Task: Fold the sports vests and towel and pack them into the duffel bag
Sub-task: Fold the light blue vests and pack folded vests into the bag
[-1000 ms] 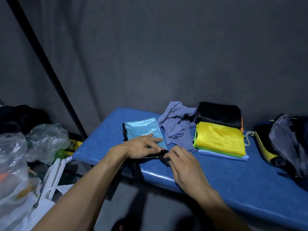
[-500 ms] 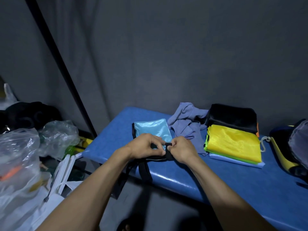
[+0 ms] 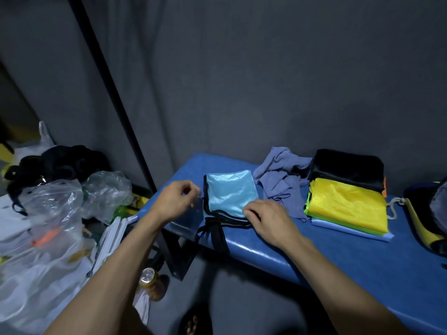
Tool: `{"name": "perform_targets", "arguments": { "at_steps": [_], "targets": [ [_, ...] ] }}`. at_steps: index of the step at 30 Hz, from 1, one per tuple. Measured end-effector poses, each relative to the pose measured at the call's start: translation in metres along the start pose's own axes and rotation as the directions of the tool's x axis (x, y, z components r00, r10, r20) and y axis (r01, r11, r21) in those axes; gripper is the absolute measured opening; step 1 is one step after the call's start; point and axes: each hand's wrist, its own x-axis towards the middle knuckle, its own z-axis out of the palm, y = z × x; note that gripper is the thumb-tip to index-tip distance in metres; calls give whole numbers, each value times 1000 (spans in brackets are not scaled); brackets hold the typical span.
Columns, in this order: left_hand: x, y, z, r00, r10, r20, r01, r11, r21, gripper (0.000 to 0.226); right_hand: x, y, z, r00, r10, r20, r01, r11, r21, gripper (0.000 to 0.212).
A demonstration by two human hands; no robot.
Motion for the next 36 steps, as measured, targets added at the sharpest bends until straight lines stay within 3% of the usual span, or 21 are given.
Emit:
{"name": "perform_targets", "arguments": {
  "at_steps": [3, 4, 6, 9, 13, 16, 20, 27, 32, 36],
  "targets": [
    [-32, 5, -10, 918, -198, 345, 212, 977, -5, 43, -6, -10, -9, 994, 9, 110, -2, 998, -66, 32],
    [-42, 9, -7, 892, -215, 398, 211, 976, 54, 47, -8, -12, -12, 990, 14, 138, -4, 997, -75, 33],
    [-60, 17, 8, 919, -195, 342, 132, 971, 198, 50, -13, -14, -18, 984, 21, 176, -6, 996, -86, 33],
    [-79, 23, 37, 991, -89, 102, 47, 932, 358, 38, -18, -17, -21, 979, 5, 203, 19, 993, -119, 23],
    [-90, 19, 53, 998, 28, -60, 1, 898, 439, 27, -24, -21, -20, 971, 31, 238, 8, 986, -164, 29],
    [-97, 21, 61, 998, 47, -46, -23, 907, 420, 45, -26, -24, -20, 968, 42, 247, 0, 986, -168, 38],
    [-101, 27, 77, 1000, 24, -17, -10, 828, 560, 59, -30, -26, -20, 964, 64, 258, -19, 985, -173, 39],
    [-101, 20, 90, 965, 262, 32, -204, 665, 718, 36, -33, -24, -17, 970, 59, 236, -21, 987, -159, 47],
    [-96, 16, 82, 910, 411, -49, -248, 637, 730, 19, -32, -21, -13, 973, 44, 226, -6, 986, -169, 55],
    [-78, 20, 55, 809, 578, 104, -483, 553, 679, 24, -30, -25, -11, 977, 3, 212, 52, 967, -251, 66]
  ]
}}
